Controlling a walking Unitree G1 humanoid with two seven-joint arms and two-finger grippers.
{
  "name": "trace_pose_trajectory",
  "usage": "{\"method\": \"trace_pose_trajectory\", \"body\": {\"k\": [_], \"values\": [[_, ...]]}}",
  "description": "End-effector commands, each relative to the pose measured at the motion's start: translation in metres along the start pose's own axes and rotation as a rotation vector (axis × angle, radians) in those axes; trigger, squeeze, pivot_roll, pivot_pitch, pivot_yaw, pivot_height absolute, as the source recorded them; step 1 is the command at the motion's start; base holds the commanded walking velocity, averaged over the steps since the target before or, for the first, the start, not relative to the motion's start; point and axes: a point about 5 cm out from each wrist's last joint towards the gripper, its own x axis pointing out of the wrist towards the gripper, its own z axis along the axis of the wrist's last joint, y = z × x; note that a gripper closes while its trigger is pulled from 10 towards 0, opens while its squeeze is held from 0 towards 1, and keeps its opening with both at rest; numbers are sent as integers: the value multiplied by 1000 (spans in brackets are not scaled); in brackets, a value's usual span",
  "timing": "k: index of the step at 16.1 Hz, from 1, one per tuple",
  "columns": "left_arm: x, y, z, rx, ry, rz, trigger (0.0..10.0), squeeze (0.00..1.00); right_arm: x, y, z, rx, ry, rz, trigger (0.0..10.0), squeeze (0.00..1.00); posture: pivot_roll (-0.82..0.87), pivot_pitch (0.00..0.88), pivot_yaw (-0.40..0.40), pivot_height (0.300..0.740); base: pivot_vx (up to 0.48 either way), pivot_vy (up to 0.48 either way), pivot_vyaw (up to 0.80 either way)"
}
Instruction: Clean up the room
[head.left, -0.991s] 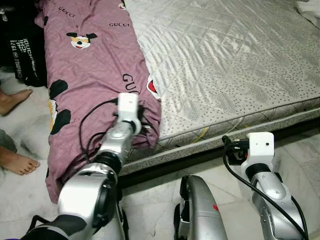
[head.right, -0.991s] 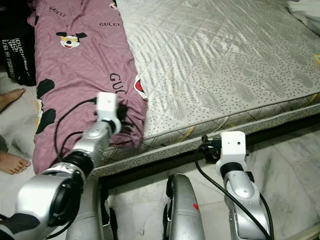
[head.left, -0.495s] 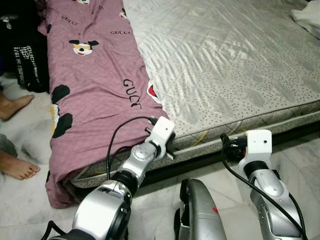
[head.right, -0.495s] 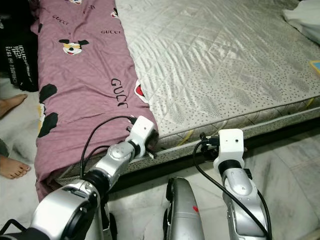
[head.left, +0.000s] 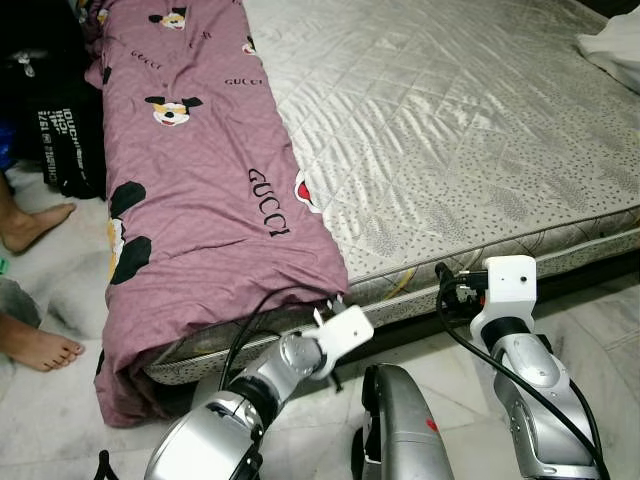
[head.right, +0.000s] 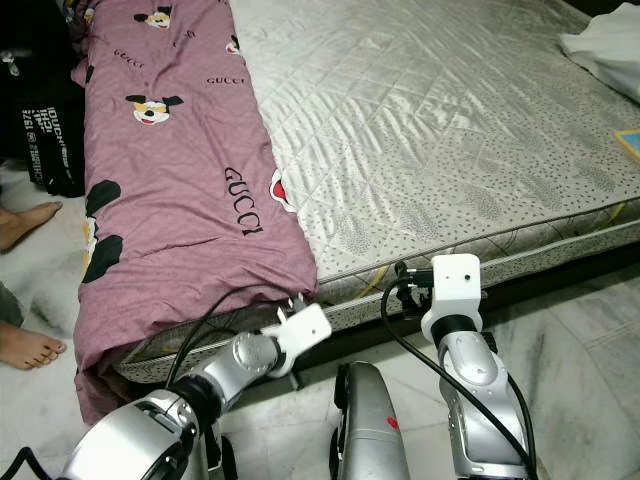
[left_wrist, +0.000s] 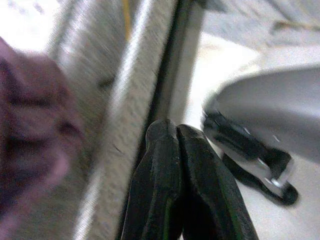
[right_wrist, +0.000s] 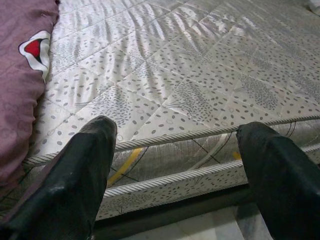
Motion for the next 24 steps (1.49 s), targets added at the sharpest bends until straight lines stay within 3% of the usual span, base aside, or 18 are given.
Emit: {"method": "trace_pose_trajectory", "body": {"k": [1, 3, 4, 5, 7, 8, 9, 10, 12, 14, 17, 18, 19, 21, 22, 24], "values": [[5, 2, 28, 24, -90, 27, 10000, 0, 1, 1, -2, -1, 2, -7, 10000, 0, -82, 97, -6, 585, 0, 0, 0], [-2, 27, 56, 19, -248, 134, 10000, 51, 3, 4, 0, 5, -6, -4, 10000, 0, -78, 97, -5, 585, 0, 0, 0], [-6, 36, 70, 8, -330, 171, 10000, 1000, 3, 5, -1, 6, -6, -3, 10000, 0, -70, 97, -6, 585, 0, 0, 0], [-9, 41, 79, -1, -384, 191, 10000, 1000, 3, 5, -1, 7, -6, -3, 10000, 0, -68, 97, -6, 585, 0, 0, 0], [-27, 66, 108, -30, -567, 335, 10000, 1000, 4, 6, -1, 10, -7, -1, 10000, 0, -66, 99, -9, 585, 0, 0, 0], [-35, 81, 108, -142, -603, 429, 10000, 1000, 4, 6, -1, 11, -9, 0, 10000, 0, -67, 102, -9, 585, 0, 0, 0], [-40, 93, 98, -224, -591, 513, 10000, 1000, 3, 6, -1, 12, -10, 0, 10000, 0, -67, 106, -10, 585, 0, 0, 0], [-43, 99, 89, -252, -567, 559, 10000, 1000, 3, 6, -1, 12, -10, -1, 10000, 0, -68, 111, -10, 585, 0, 0, 0], [-54, 116, 30, -403, -380, 702, 10000, 1000, -2, 4, 0, 9, -14, -5, 10000, 0, -71, 129, -9, 585, 0, 0, 0], [-63, 123, -12, -472, -233, 730, 10000, 1000, -5, 4, 4, 5, -24, 0, 10000, 0, -79, 148, -3, 585, 0, 0, 0], [-67, 115, -54, -557, -11, 701, 10000, 1000, -8, 2, 4, 3, -21, -9, 10000, 0, -91, 159, -1, 585, 0, 0, 0], [-64, 108, -61, -526, 49, 666, 10000, 1000, -8, 1, 4, 1, -19, -10, 10000, 0, -96, 159, -3, 585, 0, 0, 0], [-57, 90, -71, -488, 141, 593, 10000, 1000, -8, -1, 3, -4, -15, -12, 10000, 0, -101, 155, -4, 585, 0, 0, 0], [-47, 69, -76, -483, 201, 501, 10000, 1000, -5, -2, 7, -3, -22, -20, 10000, 0, -111, 146, -3, 585, 0, 0, 0], [-45, 65, -74, -499, 201, 487, 10000, 1000, -4, -2, 8, -3, -28, -22, 10000, 0, -114, 141, -1, 585, 0, 0, 0], [-37, 60, -64, -450, 199, 433, 10000, 1000, -2, -2, 10, -2, -36, -28, 10000, 0, -113, 123, 4, 585, 0, 0, 0]]}}
